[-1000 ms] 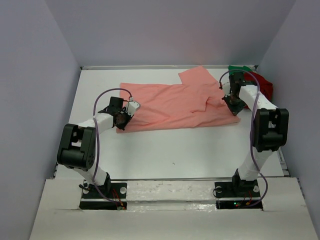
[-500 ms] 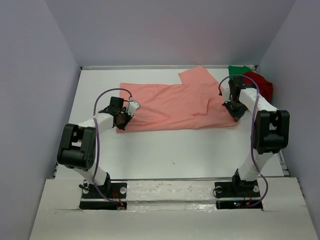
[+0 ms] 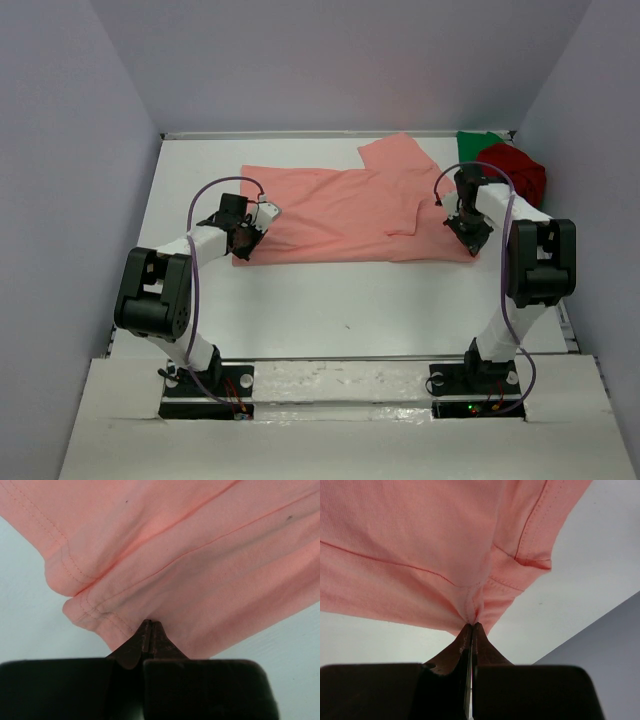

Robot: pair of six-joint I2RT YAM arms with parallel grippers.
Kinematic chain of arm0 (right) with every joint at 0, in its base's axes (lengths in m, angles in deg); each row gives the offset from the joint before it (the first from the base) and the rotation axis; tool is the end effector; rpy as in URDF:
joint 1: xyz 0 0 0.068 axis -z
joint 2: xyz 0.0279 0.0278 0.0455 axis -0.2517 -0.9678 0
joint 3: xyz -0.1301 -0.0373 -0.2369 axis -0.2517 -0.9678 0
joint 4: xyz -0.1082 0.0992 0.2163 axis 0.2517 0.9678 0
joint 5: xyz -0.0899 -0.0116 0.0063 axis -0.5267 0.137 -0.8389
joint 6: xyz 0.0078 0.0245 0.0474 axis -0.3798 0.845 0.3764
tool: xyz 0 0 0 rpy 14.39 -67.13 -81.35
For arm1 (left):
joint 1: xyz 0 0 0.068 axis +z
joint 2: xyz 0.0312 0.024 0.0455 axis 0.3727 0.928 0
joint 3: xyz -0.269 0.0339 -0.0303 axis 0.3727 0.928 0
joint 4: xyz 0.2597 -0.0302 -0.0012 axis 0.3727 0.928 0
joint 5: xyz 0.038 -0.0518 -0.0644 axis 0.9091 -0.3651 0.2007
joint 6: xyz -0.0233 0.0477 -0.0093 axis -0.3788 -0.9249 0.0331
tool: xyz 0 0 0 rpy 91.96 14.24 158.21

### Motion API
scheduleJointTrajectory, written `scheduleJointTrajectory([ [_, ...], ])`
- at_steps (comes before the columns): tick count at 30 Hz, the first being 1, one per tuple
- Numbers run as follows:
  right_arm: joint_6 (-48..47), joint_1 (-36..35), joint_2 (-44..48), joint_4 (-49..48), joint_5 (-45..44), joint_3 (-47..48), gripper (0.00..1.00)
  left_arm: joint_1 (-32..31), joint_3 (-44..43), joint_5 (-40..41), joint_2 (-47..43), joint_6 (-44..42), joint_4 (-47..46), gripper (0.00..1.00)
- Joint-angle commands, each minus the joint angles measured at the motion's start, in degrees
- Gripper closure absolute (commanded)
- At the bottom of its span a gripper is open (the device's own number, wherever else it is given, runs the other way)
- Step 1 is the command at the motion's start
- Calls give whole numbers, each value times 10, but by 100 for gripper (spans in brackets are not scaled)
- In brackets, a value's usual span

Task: Fold and stack the t-shirts
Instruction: Fold the flattened tshirt in 1/3 of the way

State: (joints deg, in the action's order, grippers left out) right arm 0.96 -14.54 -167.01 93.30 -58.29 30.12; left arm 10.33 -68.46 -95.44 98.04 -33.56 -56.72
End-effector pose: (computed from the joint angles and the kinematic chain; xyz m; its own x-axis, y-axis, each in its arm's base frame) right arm 0.3357 -0.0077 0.1933 -0.8716 -0.4903 0.0011 -0.4762 0.8461 -0.2392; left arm 0.3066 -0.0674 0.1666 -0.5136 0.6247 -0.5882 0.6305 0.7397 0.2352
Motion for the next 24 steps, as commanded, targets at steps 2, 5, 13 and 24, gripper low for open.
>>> scheduleJointTrajectory([
  [2,-14,6,-16,-1,-31,-17,100,0,-4,17,8,2,47,100],
  [5,-19,6,-26,-6,-47,-23,100,0,-2,17,8,1,49,100],
  [13,-20,6,-63,-26,-61,-42,100,-1,-3,14,10,1,52,100],
  [24,-23,6,-63,12,-49,1,32,-4,-6,15,11,-1,62,100],
])
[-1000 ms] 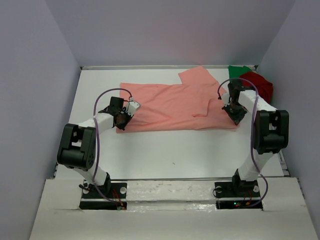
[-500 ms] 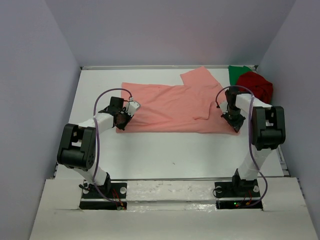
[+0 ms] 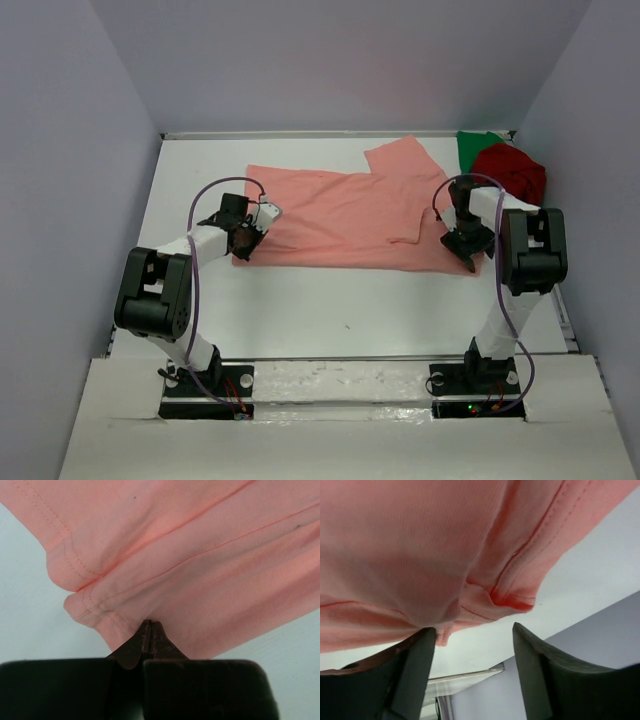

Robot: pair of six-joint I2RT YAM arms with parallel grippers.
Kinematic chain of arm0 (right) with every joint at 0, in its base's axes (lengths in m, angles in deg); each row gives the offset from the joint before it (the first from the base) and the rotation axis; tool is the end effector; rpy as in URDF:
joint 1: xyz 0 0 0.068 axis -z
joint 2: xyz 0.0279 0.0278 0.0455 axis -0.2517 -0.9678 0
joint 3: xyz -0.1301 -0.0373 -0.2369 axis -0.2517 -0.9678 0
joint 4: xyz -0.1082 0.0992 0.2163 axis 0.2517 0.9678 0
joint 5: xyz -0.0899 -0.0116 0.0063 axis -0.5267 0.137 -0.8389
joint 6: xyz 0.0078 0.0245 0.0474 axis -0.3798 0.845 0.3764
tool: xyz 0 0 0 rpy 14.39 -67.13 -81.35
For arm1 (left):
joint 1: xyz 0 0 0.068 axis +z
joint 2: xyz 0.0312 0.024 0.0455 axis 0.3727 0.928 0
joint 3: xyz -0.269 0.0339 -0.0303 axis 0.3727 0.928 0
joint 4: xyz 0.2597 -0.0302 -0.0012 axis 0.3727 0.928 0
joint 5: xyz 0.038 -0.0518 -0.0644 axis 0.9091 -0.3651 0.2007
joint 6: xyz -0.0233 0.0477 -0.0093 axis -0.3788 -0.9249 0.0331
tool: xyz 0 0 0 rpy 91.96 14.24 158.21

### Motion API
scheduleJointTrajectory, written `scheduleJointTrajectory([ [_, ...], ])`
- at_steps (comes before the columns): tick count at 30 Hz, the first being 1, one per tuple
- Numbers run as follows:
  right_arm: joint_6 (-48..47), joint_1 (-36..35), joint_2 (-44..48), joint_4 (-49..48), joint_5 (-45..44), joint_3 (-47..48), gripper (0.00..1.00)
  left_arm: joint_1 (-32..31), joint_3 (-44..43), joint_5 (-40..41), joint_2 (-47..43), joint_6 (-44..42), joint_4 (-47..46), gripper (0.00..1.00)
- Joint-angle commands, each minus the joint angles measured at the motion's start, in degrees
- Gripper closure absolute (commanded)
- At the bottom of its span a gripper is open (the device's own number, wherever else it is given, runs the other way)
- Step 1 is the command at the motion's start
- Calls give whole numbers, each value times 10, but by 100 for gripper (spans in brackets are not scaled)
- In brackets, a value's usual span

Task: Fold and stack the t-shirts
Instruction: Fold the flattened tshirt in 1/3 of the way

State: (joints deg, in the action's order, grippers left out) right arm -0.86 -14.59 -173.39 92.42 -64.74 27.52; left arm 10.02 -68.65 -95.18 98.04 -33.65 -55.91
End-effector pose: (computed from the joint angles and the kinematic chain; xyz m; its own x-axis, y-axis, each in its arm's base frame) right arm 0.3348 -0.0113 0.1483 -0.8445 -0.5019 0.1866 -0.5351 0.8045 -0.2577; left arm 0.3058 -0.0688 0.1666 -0.5167 0.6305 -0.5792 0.6355 0.7358 0.2340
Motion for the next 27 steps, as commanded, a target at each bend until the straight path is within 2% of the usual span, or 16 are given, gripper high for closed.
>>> scheduleJointTrajectory([
  [1,-6,6,13,37,19,48,30,-2,-5,12,11,-1,57,100],
  [6,-15,6,45,102,50,135,28,-4,-22,11,2,-2,73,100],
  [12,-12,6,57,154,81,231,33,-4,-55,2,-36,-12,122,100],
  [16,-12,6,64,161,91,258,47,-4,-96,7,-74,-17,146,100],
  [17,-10,6,64,158,94,260,63,-4,-104,8,-83,-18,154,100],
  [18,-8,6,65,154,101,260,73,-4,-111,9,-86,-18,158,100],
  [19,-1,6,64,143,108,258,97,-4,-124,10,-87,-16,163,100],
  [20,7,6,60,131,121,253,100,-4,-135,9,-87,-15,166,100],
  [23,21,6,49,110,142,241,100,-4,-141,3,-78,-13,160,100],
  [27,41,6,31,54,222,231,100,-4,-141,-8,-59,-2,139,100],
])
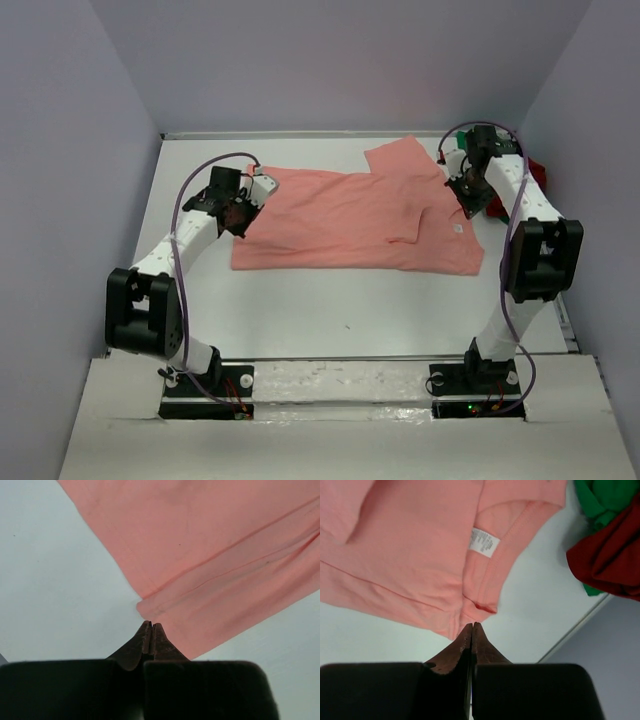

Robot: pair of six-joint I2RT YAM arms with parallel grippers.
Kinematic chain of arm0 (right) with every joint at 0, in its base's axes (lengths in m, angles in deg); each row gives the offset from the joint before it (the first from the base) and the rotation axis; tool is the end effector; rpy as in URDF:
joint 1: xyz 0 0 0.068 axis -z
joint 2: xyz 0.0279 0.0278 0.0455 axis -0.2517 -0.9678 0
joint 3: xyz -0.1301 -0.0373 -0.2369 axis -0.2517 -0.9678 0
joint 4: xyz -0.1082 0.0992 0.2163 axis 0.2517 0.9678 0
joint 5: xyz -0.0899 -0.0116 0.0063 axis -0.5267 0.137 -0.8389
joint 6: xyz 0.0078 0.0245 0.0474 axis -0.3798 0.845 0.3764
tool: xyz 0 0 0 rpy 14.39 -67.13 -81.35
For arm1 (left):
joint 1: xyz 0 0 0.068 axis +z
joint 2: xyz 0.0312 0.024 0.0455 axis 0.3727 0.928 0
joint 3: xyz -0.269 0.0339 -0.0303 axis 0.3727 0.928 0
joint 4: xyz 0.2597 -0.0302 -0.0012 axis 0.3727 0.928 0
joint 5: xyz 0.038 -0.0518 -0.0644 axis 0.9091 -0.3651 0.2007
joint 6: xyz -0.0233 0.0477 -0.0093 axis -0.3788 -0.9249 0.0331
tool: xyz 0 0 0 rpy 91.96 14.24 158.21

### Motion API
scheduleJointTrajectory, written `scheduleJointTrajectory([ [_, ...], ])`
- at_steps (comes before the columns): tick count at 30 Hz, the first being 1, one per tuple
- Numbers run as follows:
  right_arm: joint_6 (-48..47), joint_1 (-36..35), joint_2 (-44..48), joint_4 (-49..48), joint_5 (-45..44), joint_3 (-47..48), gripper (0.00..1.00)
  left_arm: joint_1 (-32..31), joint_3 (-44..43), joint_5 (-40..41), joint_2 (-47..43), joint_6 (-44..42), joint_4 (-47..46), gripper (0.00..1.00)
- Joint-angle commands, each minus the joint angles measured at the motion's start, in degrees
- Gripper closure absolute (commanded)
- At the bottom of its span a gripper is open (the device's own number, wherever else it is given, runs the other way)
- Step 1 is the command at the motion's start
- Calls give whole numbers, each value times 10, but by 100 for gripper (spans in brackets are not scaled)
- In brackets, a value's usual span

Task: Fold and stack the t-shirts
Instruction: Fold the flattened tshirt in 1/3 of the way

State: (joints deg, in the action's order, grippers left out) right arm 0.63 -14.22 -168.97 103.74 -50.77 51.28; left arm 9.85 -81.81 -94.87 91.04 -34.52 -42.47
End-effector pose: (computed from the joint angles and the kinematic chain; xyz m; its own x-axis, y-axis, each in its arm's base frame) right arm 0.3702 -0.0052 0.2772 -0.8442 -0.5000 -0.1932 -0.4645 0.8622 -0.2020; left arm 0.3125 -0.0710 0.2571 -0.4369 0.6289 -0.6431 0.6114 0.7320 0.3006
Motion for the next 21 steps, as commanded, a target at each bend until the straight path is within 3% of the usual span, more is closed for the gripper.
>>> scheduleJointTrajectory([
  [1,25,3,-15,-64,100,-7,100,-3,-7,-21,12,7,-7,100],
  [8,12,-11,-68,-6,214,32,100,-3,-3,-25,17,14,-11,100],
  [21,-9,-61,-131,-29,224,-11,100,35,66,20,-60,11,-26,100],
])
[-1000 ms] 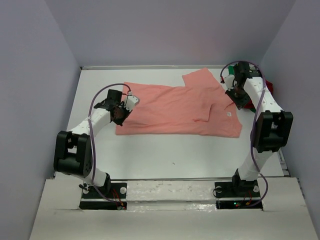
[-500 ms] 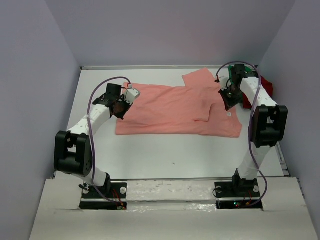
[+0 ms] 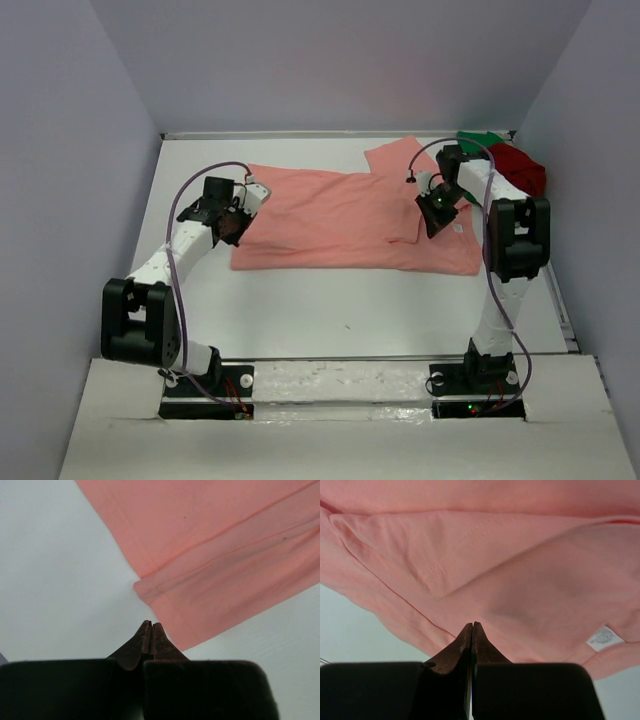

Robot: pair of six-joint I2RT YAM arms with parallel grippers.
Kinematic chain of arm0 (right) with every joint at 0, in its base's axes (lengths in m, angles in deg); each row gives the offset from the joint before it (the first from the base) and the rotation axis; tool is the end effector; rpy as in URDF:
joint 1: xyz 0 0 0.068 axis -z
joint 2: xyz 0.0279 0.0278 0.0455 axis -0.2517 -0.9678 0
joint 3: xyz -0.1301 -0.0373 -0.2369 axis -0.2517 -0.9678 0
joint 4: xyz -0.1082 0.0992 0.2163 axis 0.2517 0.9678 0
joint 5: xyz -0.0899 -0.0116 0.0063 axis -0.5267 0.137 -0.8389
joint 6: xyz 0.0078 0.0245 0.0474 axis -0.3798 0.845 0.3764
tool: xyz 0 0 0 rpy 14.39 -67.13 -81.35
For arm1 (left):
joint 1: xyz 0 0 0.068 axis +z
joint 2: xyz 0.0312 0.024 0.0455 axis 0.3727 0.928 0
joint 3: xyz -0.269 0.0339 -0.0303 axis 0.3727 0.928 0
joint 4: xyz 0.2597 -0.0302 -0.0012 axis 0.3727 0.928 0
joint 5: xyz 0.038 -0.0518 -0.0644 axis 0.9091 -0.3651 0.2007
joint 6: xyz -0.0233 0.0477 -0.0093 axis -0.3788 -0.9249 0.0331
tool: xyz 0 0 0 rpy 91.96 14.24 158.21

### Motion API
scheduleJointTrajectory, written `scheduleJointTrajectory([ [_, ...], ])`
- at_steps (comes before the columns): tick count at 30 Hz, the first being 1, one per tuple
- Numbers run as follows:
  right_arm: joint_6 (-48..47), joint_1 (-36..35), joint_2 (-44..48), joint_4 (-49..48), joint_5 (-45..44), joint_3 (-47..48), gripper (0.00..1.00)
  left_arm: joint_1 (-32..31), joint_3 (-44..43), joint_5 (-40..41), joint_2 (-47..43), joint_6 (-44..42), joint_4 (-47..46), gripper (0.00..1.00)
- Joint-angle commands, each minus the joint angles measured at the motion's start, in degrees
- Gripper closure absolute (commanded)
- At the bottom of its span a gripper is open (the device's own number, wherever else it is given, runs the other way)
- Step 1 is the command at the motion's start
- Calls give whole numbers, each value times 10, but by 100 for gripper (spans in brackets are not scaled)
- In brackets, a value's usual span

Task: Fold and stack the t-shirts
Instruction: Fold the flattened tshirt in 1/3 of the way

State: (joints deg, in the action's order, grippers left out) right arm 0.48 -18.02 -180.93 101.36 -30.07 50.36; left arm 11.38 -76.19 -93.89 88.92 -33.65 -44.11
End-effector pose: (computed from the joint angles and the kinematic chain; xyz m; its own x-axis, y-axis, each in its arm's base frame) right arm 0.3973 0.0338 0.1986 -0.8138 -0.5388 -0.2177 -0.5771 0.7935 0.1933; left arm 0.2994 -0.0592 0.2383 -0.4885 0.6114 -0.6225 0.5842 0.7591 0.2871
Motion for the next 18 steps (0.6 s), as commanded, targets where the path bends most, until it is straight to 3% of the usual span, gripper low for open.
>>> scheduleJointTrajectory([
  [1,-8,-23,-16,-9,17,-1,100,24,11,8,-45,1,-9,100],
  [11,-7,-45,-83,-6,18,55,100,54,31,4,-85,4,-7,100],
  [18,0,-69,-133,29,34,178,100,59,38,0,-93,7,-3,100],
])
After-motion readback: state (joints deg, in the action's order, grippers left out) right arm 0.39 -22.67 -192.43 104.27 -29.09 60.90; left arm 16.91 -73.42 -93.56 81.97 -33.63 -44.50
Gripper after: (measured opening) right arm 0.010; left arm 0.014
